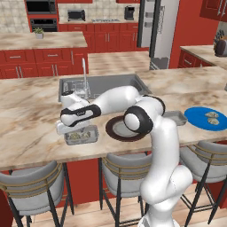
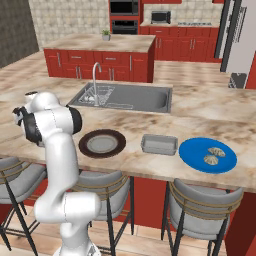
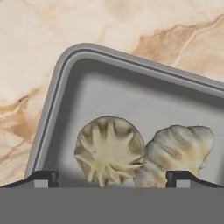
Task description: Place two dumplings into each of the tupperware containers and then place the containers in the fridge.
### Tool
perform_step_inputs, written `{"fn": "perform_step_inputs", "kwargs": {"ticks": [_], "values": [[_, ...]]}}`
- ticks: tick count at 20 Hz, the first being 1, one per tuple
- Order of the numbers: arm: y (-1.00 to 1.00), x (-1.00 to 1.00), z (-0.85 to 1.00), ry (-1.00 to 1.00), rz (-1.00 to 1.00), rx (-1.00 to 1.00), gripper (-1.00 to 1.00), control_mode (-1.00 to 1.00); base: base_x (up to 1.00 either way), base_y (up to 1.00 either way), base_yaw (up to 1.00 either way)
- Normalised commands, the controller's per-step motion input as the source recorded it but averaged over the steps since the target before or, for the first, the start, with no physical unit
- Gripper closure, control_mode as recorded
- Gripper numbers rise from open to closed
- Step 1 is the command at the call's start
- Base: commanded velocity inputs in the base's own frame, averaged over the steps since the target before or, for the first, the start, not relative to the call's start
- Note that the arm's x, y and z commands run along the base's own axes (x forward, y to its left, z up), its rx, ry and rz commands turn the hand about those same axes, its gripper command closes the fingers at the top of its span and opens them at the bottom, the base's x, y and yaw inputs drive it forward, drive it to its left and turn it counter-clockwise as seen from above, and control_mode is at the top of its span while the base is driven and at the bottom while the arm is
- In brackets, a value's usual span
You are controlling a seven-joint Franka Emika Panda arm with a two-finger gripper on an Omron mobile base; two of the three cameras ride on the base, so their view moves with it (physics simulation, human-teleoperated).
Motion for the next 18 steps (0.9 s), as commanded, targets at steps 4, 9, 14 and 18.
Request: {"fn": "perform_step_inputs", "kwargs": {"ticks": [4,9,14,18], "values": [[-0.15,-0.5,0.42,0.0,-0.02,0.0,-1.0,-1.0,0.0,0.0,0.0],[-0.39,-0.56,0.24,0.0,-0.03,0.0,-1.0,-1.0,0.0,0.0,0.0],[-0.53,-0.41,0.12,0.0,-0.03,0.0,-1.0,-1.0,0.0,0.0,0.0],[-0.59,-0.24,0.0,0.0,-0.01,0.0,-1.0,-1.0,0.0,0.0,0.0]]}}
